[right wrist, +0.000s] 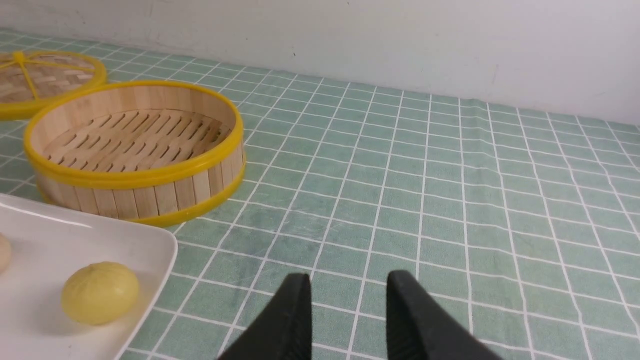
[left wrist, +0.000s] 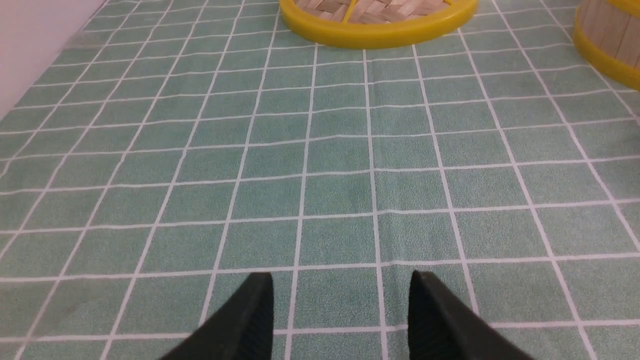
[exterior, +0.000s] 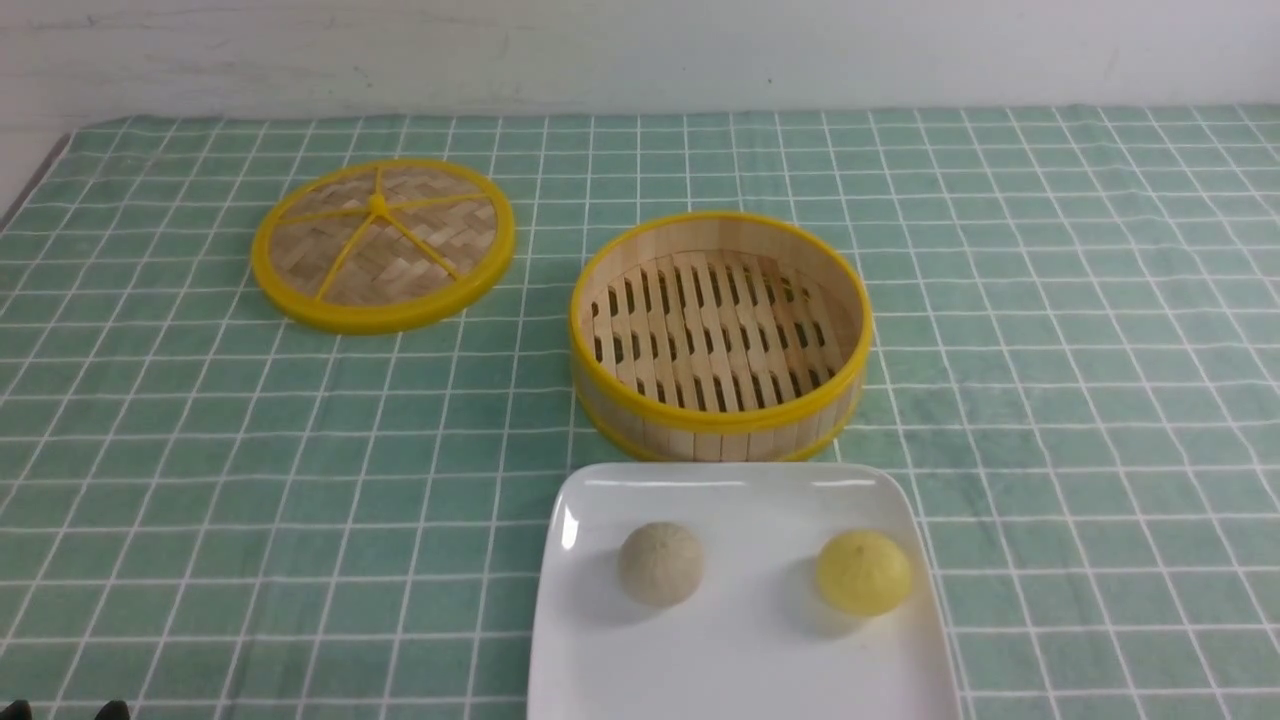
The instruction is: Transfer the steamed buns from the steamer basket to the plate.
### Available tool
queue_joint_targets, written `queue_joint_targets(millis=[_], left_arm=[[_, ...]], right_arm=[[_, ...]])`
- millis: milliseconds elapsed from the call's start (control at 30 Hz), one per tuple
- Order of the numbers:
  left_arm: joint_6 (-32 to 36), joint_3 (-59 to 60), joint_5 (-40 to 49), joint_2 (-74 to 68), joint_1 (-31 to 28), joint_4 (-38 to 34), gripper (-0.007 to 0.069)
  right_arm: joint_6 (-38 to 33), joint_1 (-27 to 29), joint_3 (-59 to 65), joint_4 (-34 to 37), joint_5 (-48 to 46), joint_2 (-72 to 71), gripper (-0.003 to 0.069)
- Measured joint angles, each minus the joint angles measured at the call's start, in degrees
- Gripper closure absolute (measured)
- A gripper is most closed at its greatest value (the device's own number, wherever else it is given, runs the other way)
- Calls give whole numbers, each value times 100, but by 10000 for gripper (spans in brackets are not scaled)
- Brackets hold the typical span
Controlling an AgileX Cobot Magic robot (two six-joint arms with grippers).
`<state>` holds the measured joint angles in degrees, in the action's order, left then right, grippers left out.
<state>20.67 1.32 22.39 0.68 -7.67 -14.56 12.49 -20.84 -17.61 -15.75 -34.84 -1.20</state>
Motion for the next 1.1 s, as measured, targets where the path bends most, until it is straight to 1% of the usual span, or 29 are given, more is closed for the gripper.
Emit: queue_joint_targets(millis=[167,300,400,433,467,600,700,733,800,833,933,1000,1100], left_arm=[[-41,0,0,0,0,-6,238],[-225,0,-5,0,0,18,238],[-895,0,-68,0,0,449,238],[-895,0,-74,0,0,449,238],[-1436,0,-103,0,0,855,238],[-2757,0,-89,0,0,1930,238],[-3697,0,-41,0,0,2707,238],[-3825,0,-25,0,0,2820,238],[-3808,0,-20,0,0,2863,238],[-3643,0,-20,0,0,2821,238],[-2777,0,-26,0,0,2419,238],[-2390,0,-46,0,0,2157,238],[-2265,0,-45,0,0,2031,238]], right_arm=[[0,0,0,0,0,0,419],[0,0,0,0,0,0,419],[0,0,0,0,0,0,419],[0,0,0,0,0,0,419],[0,0,0,0,0,0,419],[0,0,0,0,0,0,419],[0,0,0,0,0,0,419],[0,0,0,0,0,0,419],[0,0,0,0,0,0,419],[0,0,0,0,0,0,419],[0,0,0,0,0,0,419],[0,0,0,0,0,0,419],[0,0,0,0,0,0,419]])
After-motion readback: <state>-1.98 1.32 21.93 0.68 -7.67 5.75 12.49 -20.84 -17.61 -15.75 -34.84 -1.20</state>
